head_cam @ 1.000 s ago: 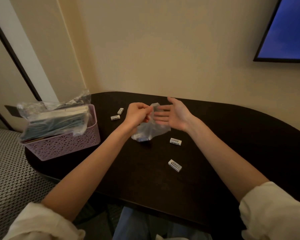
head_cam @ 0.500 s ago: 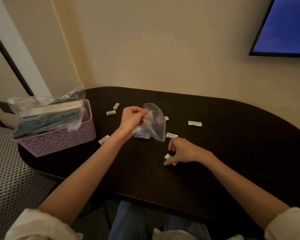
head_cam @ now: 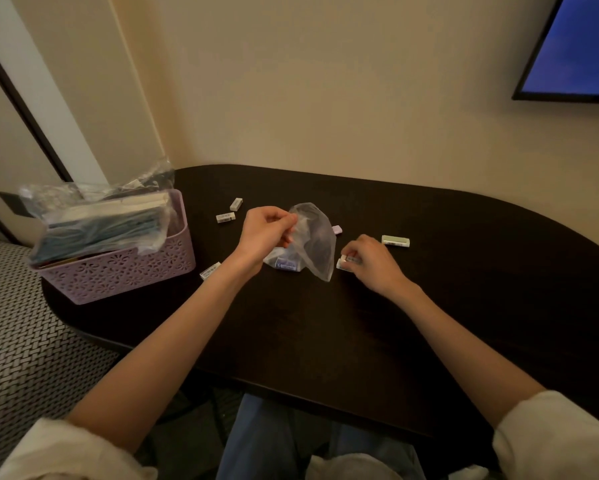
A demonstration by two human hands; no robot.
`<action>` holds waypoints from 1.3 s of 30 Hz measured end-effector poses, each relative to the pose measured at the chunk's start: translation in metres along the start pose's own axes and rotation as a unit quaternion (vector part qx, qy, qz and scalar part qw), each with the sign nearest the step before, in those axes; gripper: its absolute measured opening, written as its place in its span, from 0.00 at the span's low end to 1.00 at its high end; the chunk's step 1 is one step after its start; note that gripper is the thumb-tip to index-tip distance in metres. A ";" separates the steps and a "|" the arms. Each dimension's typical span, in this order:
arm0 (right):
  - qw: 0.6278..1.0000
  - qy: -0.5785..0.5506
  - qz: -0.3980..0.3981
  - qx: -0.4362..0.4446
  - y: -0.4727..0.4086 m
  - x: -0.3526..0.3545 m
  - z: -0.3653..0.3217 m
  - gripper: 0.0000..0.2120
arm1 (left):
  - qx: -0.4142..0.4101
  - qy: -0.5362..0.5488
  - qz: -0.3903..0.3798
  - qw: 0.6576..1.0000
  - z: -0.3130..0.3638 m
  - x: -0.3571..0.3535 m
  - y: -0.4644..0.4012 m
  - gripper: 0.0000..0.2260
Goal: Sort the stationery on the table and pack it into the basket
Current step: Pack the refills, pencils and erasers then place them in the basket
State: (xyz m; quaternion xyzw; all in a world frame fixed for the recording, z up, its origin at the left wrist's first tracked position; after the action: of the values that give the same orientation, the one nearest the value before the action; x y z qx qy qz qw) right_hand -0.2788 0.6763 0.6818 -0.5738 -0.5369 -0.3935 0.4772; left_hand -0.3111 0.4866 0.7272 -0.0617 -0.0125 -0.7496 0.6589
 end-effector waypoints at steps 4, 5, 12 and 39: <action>1.000 -0.001 -0.007 0.002 -0.002 -0.014 0.002 0.16 | 0.004 0.003 0.001 1.000 0.001 0.003 0.001 0.04; 1.000 -0.003 -0.010 0.005 -0.002 -0.017 0.002 0.17 | 0.005 0.005 0.003 1.000 0.001 0.004 0.001 0.04; 0.923 -0.347 0.079 -0.150 0.018 0.023 0.016 0.12 | -0.009 0.003 0.006 1.000 0.007 0.007 0.003 0.03; 0.741 -0.635 -0.088 -0.199 0.013 0.017 -0.036 0.13 | -0.006 0.041 -0.007 0.999 0.014 -0.001 0.007 0.03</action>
State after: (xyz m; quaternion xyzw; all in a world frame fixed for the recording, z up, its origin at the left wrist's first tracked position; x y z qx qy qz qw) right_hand -0.2619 0.6462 0.7047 -0.7229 -0.6731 -0.0759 -0.1361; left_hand -0.3032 0.4882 0.7407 -0.0347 0.0182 -0.7560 0.6534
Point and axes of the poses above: each hand's wrist, its own y-axis away from the middle knuckle, its own x-axis out of the back of the hand, z = x × y, the point moved 10 cm from there along -y, towards the middle knuckle, and after that the axes turned 7 degrees about y, right-handed, at the moved point
